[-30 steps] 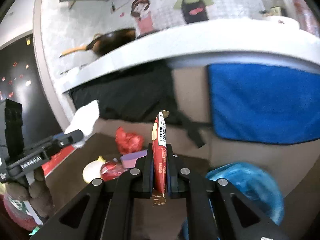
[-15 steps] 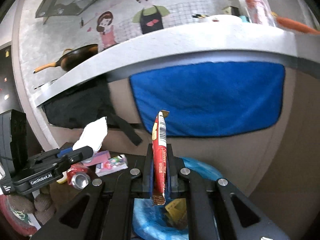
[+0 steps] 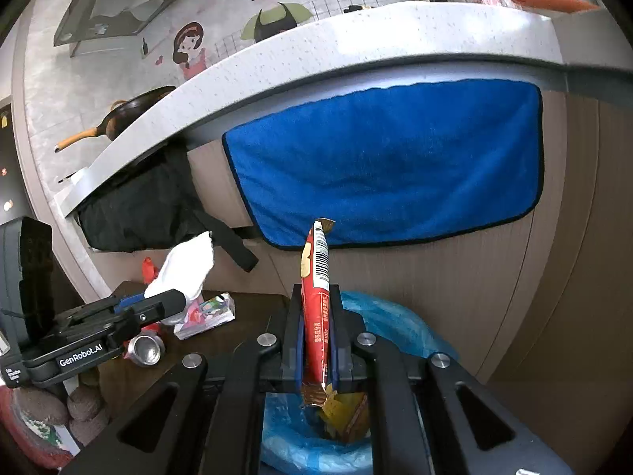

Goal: Collect trash
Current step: 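Carry the tissue and red wrapper over the blue bin and open both tools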

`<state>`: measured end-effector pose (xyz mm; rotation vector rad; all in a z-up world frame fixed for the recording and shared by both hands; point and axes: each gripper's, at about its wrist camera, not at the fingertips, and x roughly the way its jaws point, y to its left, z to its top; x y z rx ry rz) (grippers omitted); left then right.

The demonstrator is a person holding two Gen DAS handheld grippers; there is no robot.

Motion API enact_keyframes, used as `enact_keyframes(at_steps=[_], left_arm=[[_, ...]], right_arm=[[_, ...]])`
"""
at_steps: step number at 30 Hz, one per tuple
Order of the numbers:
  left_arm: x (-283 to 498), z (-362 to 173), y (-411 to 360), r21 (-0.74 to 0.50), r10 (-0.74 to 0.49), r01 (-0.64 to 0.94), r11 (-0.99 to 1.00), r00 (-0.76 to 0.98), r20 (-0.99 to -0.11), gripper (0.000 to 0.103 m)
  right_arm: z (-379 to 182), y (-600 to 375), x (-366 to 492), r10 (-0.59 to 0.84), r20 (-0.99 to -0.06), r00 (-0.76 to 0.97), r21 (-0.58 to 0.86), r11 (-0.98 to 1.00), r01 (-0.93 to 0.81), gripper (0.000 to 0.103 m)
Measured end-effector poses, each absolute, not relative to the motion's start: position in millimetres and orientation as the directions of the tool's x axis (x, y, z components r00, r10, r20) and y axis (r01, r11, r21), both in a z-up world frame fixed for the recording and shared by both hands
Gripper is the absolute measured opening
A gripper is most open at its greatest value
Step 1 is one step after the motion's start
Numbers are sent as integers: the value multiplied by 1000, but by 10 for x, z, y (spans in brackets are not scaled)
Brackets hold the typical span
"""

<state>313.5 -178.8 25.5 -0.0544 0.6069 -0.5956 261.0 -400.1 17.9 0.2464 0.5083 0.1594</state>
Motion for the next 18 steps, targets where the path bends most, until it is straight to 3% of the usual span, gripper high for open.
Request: enact_keyframes(at_steps=[18], left_arm=[[3368, -261, -1994, -264, -555, 513, 817, 573, -603, 27]], right_arm=[[-269, -4081, 2860, 224, -525, 821, 313, 948, -58, 9]])
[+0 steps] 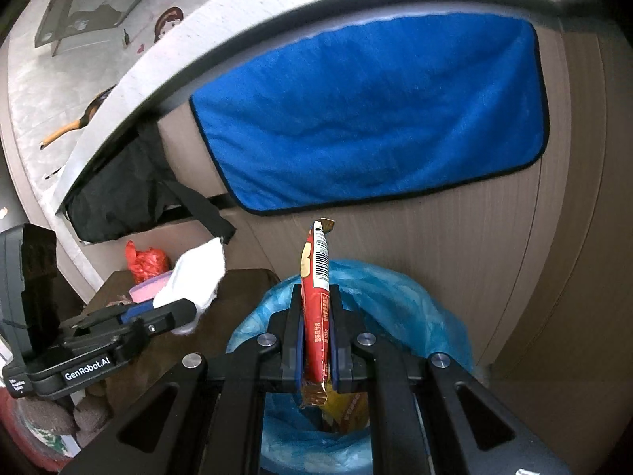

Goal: Collect trash
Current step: 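Carry the tissue and red wrapper over the blue bin and open both tools, then move both open tools back over the trash on the table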

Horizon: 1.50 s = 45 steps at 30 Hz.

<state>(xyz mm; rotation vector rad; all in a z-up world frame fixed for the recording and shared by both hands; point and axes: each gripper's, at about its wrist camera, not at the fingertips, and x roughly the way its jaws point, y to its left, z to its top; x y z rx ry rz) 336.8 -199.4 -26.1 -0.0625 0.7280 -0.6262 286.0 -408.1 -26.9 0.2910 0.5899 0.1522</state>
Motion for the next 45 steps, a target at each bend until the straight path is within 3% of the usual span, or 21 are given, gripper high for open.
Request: enact_keyframes(at_steps=[6, 8, 9, 10, 11, 13, 16, 23, 31, 37, 45], left_arm=[[3449, -390, -2049, -281, -561, 514, 811, 543, -625, 27], [3489, -428, -2048, -295, -564, 509, 808, 525, -637, 32], [3513, -447, -2034, -316, -573, 505, 803, 508, -643, 40], [3531, -459, -2006, -341, -589, 504, 793, 491, -642, 51], [3544, -456, -1973, -365, -605, 504, 783, 482, -633, 55], [3547, -412, -1884, -387, -619, 496, 777, 496, -609, 61], [3564, -317, -1757, -415, -636, 487, 768, 508, -581, 67], [3504, -101, -1156, -442, -591, 394, 806, 584, -557, 67], [3258, 110, -40, -315, -355, 207, 926, 760, -544, 67], [3201, -56, 821, -353, -251, 48, 934, 792, -557, 67], [3134, -375, 1431, -385, -234, -17, 923, 769, -595, 67]], right_arm=[[-409, -4095, 2964, 219, -551, 805, 321, 946, -38, 9], [-452, -4101, 2981, 220, -562, 797, 327, 945, -30, 13], [-465, -4109, 2976, 215, -563, 798, 333, 943, -19, 14], [-466, -4119, 2958, 212, -563, 798, 335, 942, -14, 22], [-461, -4121, 2940, 213, -561, 800, 336, 942, -15, 37], [-437, -4129, 2886, 202, -546, 813, 332, 943, -12, 50], [-395, -4135, 2832, 193, -540, 819, 332, 943, -3, 50], [-252, -3969, 2730, 205, -535, 819, 321, 947, -28, 50], [12, -3408, 2678, 252, -509, 823, 256, 957, -135, 55], [113, -2821, 2861, 299, -531, 793, 219, 952, -212, 57], [-16, -1947, 3175, 372, -605, 704, 187, 926, -328, 58]])
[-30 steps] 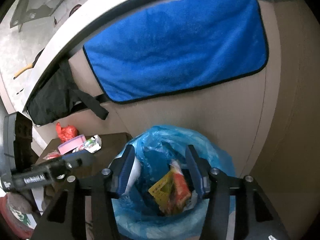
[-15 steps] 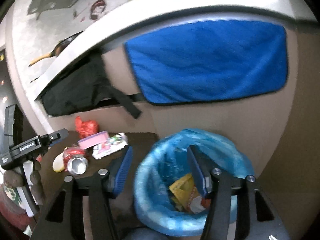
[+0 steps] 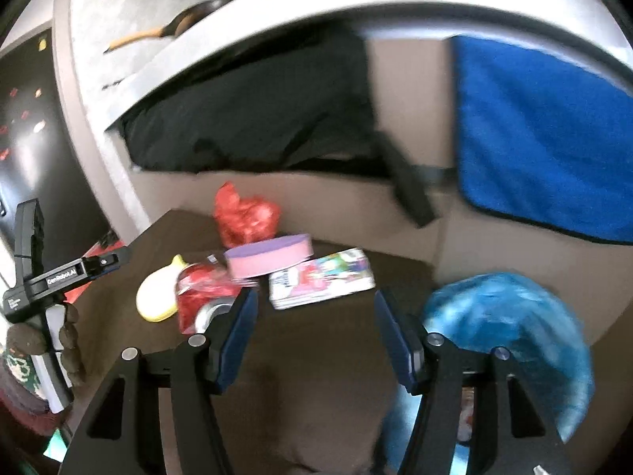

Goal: Collect trash
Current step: 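Move both open tools back over the trash on the table, then grasp the clear bag holding the red tape roll with the right tool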

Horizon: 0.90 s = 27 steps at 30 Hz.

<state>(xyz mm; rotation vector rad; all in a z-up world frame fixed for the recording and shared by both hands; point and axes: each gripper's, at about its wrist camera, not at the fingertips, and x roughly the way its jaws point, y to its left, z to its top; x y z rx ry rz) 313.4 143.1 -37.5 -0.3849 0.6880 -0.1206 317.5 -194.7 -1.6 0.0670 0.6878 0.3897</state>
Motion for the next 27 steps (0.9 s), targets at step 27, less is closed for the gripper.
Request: enact_keyframes(at_steps=[27], left_arm=[[3147, -745, 1982, -452, -232, -109, 885, 739, -633, 67]], right_arm=[[-669, -857, 3889, 402, -761, 509, 172, 882, -439, 59]])
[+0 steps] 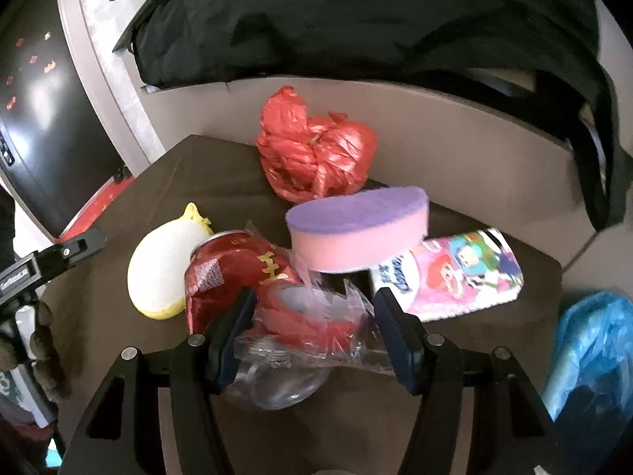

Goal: Collect trash
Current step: 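Grasp the clear bag holding the red tape roll with the right tool, then grasp the red plastic bag with the left tool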

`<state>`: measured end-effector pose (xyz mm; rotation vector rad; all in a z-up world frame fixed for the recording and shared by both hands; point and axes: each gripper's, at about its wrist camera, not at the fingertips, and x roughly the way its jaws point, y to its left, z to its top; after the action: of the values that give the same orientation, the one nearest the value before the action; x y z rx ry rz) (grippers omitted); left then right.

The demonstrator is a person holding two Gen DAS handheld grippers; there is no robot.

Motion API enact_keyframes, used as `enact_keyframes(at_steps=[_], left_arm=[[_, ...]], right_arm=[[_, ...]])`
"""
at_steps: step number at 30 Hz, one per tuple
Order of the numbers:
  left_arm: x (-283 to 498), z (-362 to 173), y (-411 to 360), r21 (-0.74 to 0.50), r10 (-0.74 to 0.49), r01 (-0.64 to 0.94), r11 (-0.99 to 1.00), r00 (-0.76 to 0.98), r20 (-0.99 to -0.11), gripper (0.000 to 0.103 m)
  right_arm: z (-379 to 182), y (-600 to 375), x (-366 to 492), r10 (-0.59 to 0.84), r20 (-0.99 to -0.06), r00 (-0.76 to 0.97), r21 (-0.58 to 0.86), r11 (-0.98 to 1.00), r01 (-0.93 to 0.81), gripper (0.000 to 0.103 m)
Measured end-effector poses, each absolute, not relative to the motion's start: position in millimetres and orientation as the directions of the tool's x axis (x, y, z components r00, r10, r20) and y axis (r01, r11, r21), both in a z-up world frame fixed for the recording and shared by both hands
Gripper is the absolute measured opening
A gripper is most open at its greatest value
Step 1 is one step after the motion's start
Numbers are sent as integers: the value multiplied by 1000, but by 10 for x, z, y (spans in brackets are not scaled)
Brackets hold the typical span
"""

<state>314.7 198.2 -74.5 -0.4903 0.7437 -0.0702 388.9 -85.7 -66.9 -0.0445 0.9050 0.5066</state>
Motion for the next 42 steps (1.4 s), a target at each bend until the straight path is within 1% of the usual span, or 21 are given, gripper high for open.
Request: enact_keyframes(at_steps=[5, 7, 12, 15, 17, 18, 21, 24, 28, 31, 34, 36, 37, 38, 40, 42], left_arm=[[3191, -725, 1838, -451, -259, -75, 889, 731, -631, 67], [3191, -707, 1770, -447, -268, -58, 893, 728, -631, 67], [3169, -651, 1634, -433, -285, -23, 901, 721, -632, 67], [3139, -604, 1498, -422, -308, 19, 906, 713, -630, 67], [3123, -593, 1399, -412, -323, 45, 910, 702, -635, 67], [3119, -593, 1373, -412, -328, 51, 910, 697, -638, 67], [3087, -611, 1280, -417, -349, 67, 906, 676, -649, 67], [3014, -630, 1191, -416, -368, 89, 905, 653, -662, 67], [2910, -631, 1152, -407, -370, 96, 908, 640, -673, 67], [2855, -640, 1168, -405, -360, 82, 911, 638, -680, 67], [2831, -665, 1178, -414, -360, 66, 908, 629, -689, 67], [2826, -670, 1148, -420, -364, 63, 905, 626, -690, 67], [2824, -669, 1126, -425, -369, 65, 903, 624, -689, 67], [2826, -668, 1098, -429, -376, 70, 901, 621, -688, 67], [2833, -668, 1026, -442, -398, 87, 893, 613, -682, 67], [2855, -650, 956, -452, -415, 105, 886, 613, -672, 67]], right_arm=[[-688, -1075, 3733, 440, -760, 478, 224, 868, -443, 58], [-701, -1156, 3661, 439, -756, 486, 229, 872, -433, 56], [-781, -1456, 3395, 354, -777, 520, 167, 913, -372, 56], [-840, -1617, 3250, 378, -776, 504, 199, 906, -372, 58], [-842, -1684, 3163, 412, -759, 504, 227, 893, -388, 66], [-829, -1714, 3121, 425, -746, 512, 233, 888, -396, 66], [-780, -1713, 3092, 421, -725, 545, 201, 886, -418, 66], [-787, -1640, 3159, 426, -722, 546, 172, 873, -456, 69], [-921, -1495, 3278, 406, -748, 524, 100, 851, -516, 69], [-1040, -1426, 3358, 366, -769, 524, 44, 848, -528, 69], [-1096, -1440, 3436, 377, -772, 512, 73, 853, -518, 69], [-1065, -1483, 3443, 386, -763, 519, 94, 860, -501, 63], [-1047, -1503, 3430, 392, -757, 523, 104, 862, -496, 56], [-1020, -1533, 3416, 404, -748, 527, 123, 864, -488, 52], [-951, -1602, 3373, 409, -735, 541, 147, 875, -462, 49], [-877, -1708, 3314, 414, -718, 559, 172, 884, -435, 48]])
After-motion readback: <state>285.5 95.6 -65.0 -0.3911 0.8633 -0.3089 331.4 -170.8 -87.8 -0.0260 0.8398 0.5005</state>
